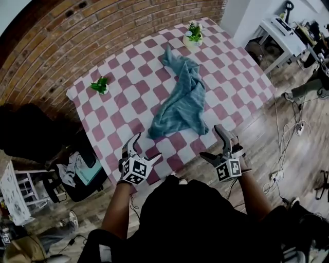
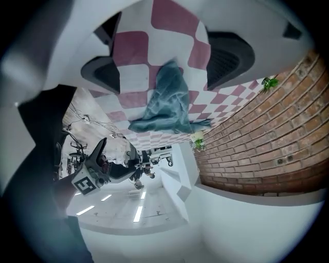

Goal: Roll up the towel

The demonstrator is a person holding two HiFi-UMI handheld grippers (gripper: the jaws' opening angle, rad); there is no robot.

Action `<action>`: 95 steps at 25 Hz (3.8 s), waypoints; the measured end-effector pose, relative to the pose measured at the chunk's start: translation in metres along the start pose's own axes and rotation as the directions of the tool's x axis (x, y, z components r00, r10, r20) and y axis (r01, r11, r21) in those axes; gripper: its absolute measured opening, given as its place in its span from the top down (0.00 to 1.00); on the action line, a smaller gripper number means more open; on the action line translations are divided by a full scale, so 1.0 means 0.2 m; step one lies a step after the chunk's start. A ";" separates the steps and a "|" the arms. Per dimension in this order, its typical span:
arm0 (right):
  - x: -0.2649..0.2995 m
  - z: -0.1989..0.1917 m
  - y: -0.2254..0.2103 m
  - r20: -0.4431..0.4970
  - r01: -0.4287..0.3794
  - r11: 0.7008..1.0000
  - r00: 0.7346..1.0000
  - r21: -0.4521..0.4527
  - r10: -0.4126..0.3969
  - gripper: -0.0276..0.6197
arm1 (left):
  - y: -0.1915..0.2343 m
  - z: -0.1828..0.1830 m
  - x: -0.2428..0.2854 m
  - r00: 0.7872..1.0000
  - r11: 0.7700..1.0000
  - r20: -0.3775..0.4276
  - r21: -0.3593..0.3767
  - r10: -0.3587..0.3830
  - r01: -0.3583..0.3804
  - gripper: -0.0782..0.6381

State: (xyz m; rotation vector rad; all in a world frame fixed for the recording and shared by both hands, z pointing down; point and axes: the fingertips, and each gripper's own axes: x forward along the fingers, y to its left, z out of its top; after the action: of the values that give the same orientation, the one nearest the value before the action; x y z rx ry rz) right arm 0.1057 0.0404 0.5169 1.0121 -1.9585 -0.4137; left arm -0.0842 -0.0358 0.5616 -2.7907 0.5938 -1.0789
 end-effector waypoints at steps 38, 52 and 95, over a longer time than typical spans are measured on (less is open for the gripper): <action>0.35 -0.09 0.02 0.115 -0.274 0.610 0.847 -0.743 0.520 0.95 | -0.09 0.06 0.01 0.962 0.905 -0.076 -0.329 0.261 -0.271 0.19; 0.20 0.52 -0.65 0.465 -0.253 0.967 0.856 -0.004 0.226 0.95 | -0.12 0.11 0.17 0.974 0.955 -0.076 -0.196 0.212 -0.223 0.19; -0.42 0.85 -1.73 0.692 -0.269 0.765 0.658 0.586 -0.298 0.95 | 0.04 1.30 0.08 0.648 0.719 0.541 0.110 0.536 -0.687 0.89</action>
State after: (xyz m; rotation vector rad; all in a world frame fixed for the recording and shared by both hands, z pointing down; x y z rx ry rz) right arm 0.1621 -0.1209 0.1620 1.4436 -3.0104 -0.1419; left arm 0.0960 -0.0628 0.3752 -2.1498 1.0896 -0.2801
